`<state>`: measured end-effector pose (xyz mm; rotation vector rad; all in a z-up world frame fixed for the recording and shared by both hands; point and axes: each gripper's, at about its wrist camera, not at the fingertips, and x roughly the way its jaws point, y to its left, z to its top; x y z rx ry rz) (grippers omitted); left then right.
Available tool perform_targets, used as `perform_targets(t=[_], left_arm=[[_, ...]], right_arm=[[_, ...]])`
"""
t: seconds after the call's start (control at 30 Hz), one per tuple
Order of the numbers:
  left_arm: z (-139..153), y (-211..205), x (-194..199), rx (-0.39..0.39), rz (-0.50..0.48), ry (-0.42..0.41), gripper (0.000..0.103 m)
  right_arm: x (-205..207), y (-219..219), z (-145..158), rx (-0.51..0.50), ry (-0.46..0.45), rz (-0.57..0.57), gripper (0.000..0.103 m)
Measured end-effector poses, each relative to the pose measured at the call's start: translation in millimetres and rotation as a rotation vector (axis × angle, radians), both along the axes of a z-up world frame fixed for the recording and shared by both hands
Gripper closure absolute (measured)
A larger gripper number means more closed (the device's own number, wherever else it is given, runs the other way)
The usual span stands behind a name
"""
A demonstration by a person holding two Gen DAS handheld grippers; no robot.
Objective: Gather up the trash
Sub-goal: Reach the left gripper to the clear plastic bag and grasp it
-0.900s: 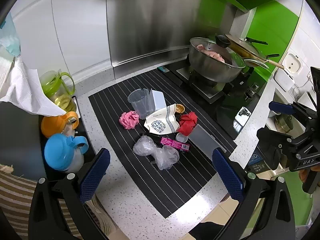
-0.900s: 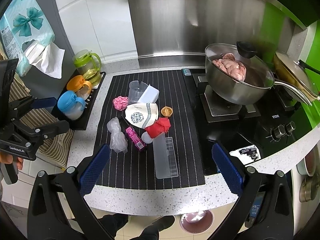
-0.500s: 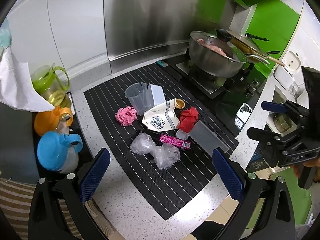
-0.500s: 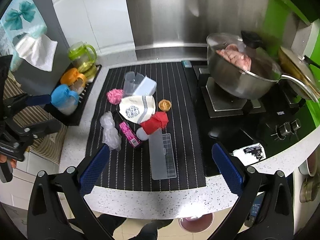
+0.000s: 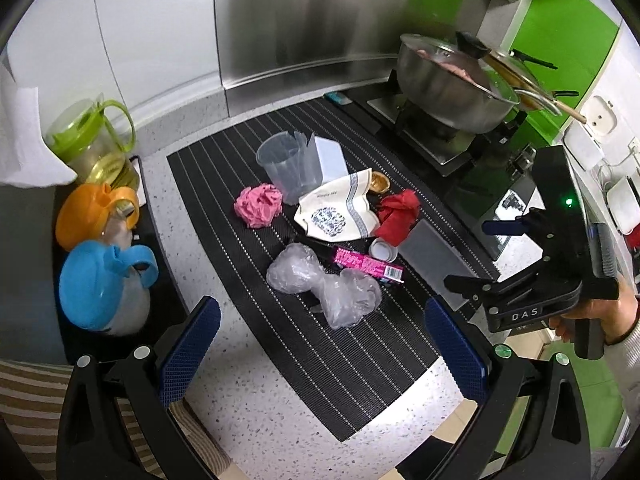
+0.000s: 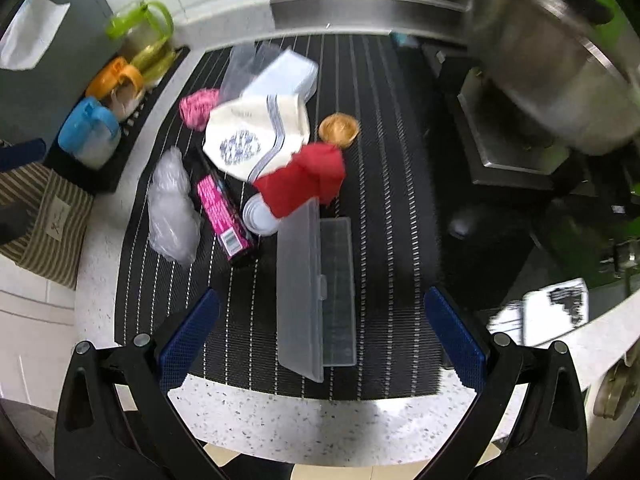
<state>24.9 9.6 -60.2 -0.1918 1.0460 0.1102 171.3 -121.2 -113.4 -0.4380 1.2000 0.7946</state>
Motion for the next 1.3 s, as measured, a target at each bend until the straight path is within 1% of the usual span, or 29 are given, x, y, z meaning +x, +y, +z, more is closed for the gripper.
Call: perform_targets(t=[0.03, 0.1, 0.13, 0.17, 0.2, 0.23, 0.27, 0.33, 0.4, 0.43, 0.5, 0.73, 0.9, 1.03, 1.07, 1.17, 1.23, 1.27, 1.3], left_arm=[[-2, 1, 1, 0.001, 0.002, 0.012, 0.005], [-7, 1, 2, -0.002, 0.007, 0.031, 0.005], [-9, 1, 1, 0.001, 0.008, 0.054, 0.005], [-10, 1, 2, -0.004, 0.008, 0.058, 0.005], [-11, 1, 3, -0.006, 0.008, 0.062, 0.005], [-13, 0, 4, -0.013, 0.006, 0.052, 0.005], [-14, -1, 5, -0.018, 0.005, 0.054, 0.005], [-16, -2, 8, -0.030, 0.000, 0.056, 0.005], [-17, -3, 10, -0.032, -0.005, 0.058, 0.005], [-18, -4, 10, -0.033, -0.007, 0.057, 0.005], [-20, -4, 13, -0.030, -0.010, 0.057, 0.005], [-30, -8, 22, -0.035, -0.019, 0.066, 0.005], [-49, -10, 32, -0.052, -0.024, 0.100, 0.005], [-68, -11, 40, -0.074, -0.019, 0.131, 0.005], [-72, -12, 40, -0.092, -0.015, 0.132, 0.005], [-83, -10, 44, -0.111, 0.005, 0.141, 0.007], [-90, -9, 46, -0.117, 0.004, 0.155, 0.022], [-94, -9, 47, -0.119, 0.003, 0.169, 0.035], [-97, -8, 48, -0.123, 0.004, 0.176, 0.043]], right_arm=[[0, 2, -4, -0.006, 0.013, 0.011, 0.018], [2, 4, -13, -0.019, 0.045, 0.022, 0.033], [3, 5, -15, -0.014, 0.063, 0.027, 0.038], [3, 5, -17, -0.008, 0.074, 0.030, 0.043], [4, 5, -19, -0.003, 0.088, 0.033, 0.056], [4, 5, -19, -0.004, 0.093, 0.035, 0.073], [4, 5, -19, -0.003, 0.098, 0.036, 0.081], [3, 4, -16, 0.017, 0.106, 0.040, 0.092], [1, 2, -13, 0.027, 0.108, 0.040, 0.098], [1, 0, -9, 0.031, 0.099, 0.037, 0.098], [1, -6, -3, 0.058, 0.113, 0.027, 0.098], [0, -18, 27, 0.116, 0.086, -0.011, 0.098], [0, -23, 43, 0.134, 0.061, -0.022, 0.098], [-2, -30, 48, 0.132, 0.049, -0.032, 0.098], [-2, -31, 47, 0.131, 0.048, -0.035, 0.098], [-2, -34, 47, 0.129, 0.048, -0.039, 0.098], [-1, -36, 48, 0.129, 0.049, -0.044, 0.098], [-1, -37, 48, 0.129, 0.049, -0.046, 0.098], [-1, -38, 48, 0.130, 0.049, -0.048, 0.098]])
